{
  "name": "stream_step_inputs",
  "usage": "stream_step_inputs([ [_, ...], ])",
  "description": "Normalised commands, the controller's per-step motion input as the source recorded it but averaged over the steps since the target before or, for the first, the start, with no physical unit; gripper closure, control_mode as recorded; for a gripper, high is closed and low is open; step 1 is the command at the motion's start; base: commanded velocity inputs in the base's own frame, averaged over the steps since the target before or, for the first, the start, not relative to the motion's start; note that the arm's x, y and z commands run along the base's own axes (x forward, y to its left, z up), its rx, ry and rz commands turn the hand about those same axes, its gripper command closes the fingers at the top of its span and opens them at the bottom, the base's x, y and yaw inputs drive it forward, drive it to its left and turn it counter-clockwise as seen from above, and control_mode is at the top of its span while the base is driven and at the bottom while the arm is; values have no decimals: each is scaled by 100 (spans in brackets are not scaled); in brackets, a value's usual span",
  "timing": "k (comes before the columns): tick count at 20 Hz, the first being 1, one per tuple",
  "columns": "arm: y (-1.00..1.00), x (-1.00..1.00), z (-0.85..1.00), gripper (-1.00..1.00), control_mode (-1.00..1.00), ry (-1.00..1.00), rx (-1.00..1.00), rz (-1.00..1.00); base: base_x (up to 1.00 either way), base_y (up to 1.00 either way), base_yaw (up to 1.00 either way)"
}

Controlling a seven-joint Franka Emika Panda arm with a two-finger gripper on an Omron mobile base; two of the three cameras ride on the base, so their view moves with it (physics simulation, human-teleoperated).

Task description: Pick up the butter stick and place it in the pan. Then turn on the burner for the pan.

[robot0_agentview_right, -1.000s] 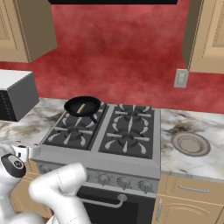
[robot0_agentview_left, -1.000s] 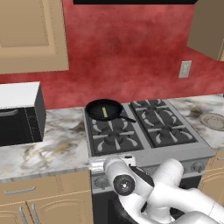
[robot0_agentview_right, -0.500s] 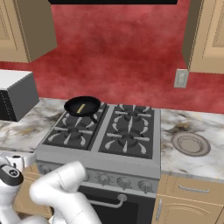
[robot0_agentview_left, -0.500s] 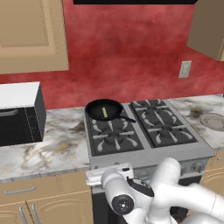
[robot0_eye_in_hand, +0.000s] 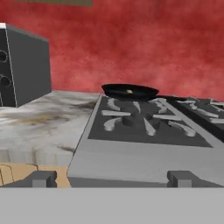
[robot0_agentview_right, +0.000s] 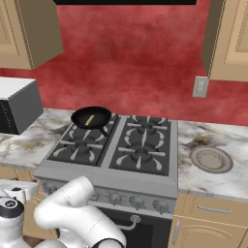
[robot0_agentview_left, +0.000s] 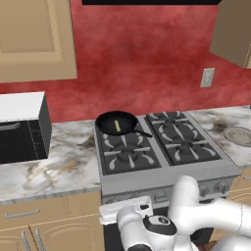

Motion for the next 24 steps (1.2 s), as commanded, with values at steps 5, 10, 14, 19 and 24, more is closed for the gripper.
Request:
stream_step_inputs([
  [5, -26, 0, -54, -100, -100, -10, 0, 7, 0, 0, 0],
  [10, -23, 21, -41, -100, -100, -8, 0, 6, 0, 0, 0],
  [14, -19, 47, -26, -100, -100, -6, 0, 8, 0, 0, 0],
  [19, -2, 56, -33, -100, -100, -12, 0, 3, 0, 0, 0],
  [24, 0, 63, -31, -100, -100, -13, 1, 0, 0, 0, 0],
])
